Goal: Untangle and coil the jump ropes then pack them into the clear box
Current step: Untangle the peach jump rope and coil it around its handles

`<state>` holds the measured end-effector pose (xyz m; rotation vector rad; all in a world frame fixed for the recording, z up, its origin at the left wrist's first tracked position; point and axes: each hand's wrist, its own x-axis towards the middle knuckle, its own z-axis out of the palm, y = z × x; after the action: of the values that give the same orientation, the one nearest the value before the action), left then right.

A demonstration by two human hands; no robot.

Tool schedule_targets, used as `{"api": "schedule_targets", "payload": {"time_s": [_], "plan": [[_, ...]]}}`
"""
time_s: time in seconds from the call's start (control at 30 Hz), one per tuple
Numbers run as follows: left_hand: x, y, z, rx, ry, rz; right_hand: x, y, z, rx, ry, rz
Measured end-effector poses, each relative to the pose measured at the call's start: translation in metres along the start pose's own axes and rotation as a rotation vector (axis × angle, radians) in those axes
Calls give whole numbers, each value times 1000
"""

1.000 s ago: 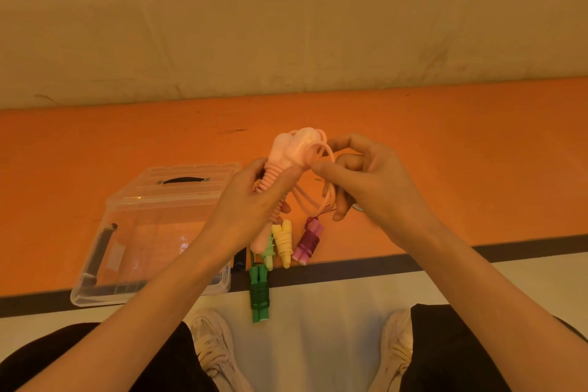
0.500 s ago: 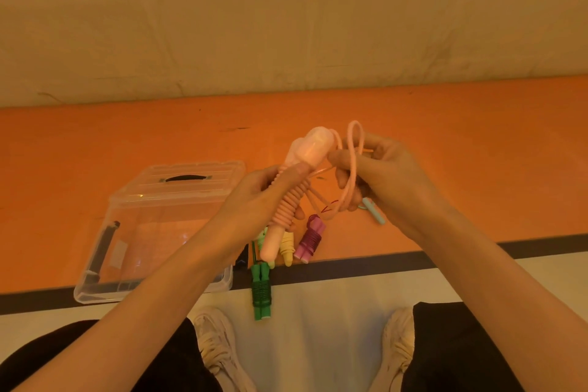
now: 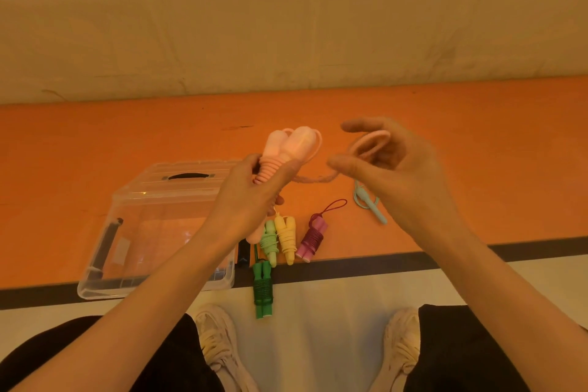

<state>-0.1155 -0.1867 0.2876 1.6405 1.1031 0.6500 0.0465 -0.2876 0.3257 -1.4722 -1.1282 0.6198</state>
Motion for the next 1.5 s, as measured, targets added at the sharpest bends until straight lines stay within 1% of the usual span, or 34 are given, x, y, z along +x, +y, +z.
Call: {"api": "schedule_targets", "payload": {"time_s": [0.07, 0.13, 0.17, 0.23, 0.3, 0.37, 0.43, 0.57, 0.77, 0.83, 0.93, 1.03, 1.1, 1.17, 1.23, 1.3, 1.33, 1.4, 1.5], "plan": [[0, -1, 2, 0, -14, -10, 0, 0, 1, -1, 95, -68], [0, -1, 3, -16, -19, -19, 4, 1, -2, 35, 105, -47], [0, -1, 3, -9, -18, -6, 5, 1, -4, 69, 73, -2], [-2, 0, 4, 18, -19, 38, 5, 1, -6, 133, -45, 141], [-4, 0, 5, 31, -33, 87, 4, 5, -4, 96, -183, 267], [-6, -3, 8, 65, -47, 129, 3, 10, 0, -21, -287, 288], [-8, -3, 9, 107, -62, 154, 3, 12, 3, -85, -319, 294], [-10, -1, 9, 70, -106, 154, 4, 10, 4, -140, -312, 305], [-12, 4, 11, -37, -209, 75, 4, 8, 7, -51, -245, 330], [-14, 5, 12, -33, -225, 96, 6, 10, 6, 1, -229, 355], [-16, 3, 11, -13, -237, 148, 8, 11, 3, 21, -255, 372], [-15, -2, 9, 83, -233, 223, 5, 10, -1, -7, -283, 354], [-14, -4, 7, 115, -221, 247, 3, 8, -3, 15, -294, 329], [-12, -4, 5, 158, -193, 272, 2, 6, -4, 100, -319, 343], [-11, -2, 4, 175, -185, 280, 3, 2, -5, 251, -354, 416], [-11, 0, 5, 90, -205, 230, 5, -2, -9, 437, -364, 500], [-11, 1, 5, 36, -216, 190, 5, -3, -12, 491, -368, 520], [-12, 3, 6, -18, -235, 147, 6, -4, -14, 483, -373, 518], [-12, 0, 5, -8, -233, 147, 6, 0, -12, 357, -359, 507]]}}
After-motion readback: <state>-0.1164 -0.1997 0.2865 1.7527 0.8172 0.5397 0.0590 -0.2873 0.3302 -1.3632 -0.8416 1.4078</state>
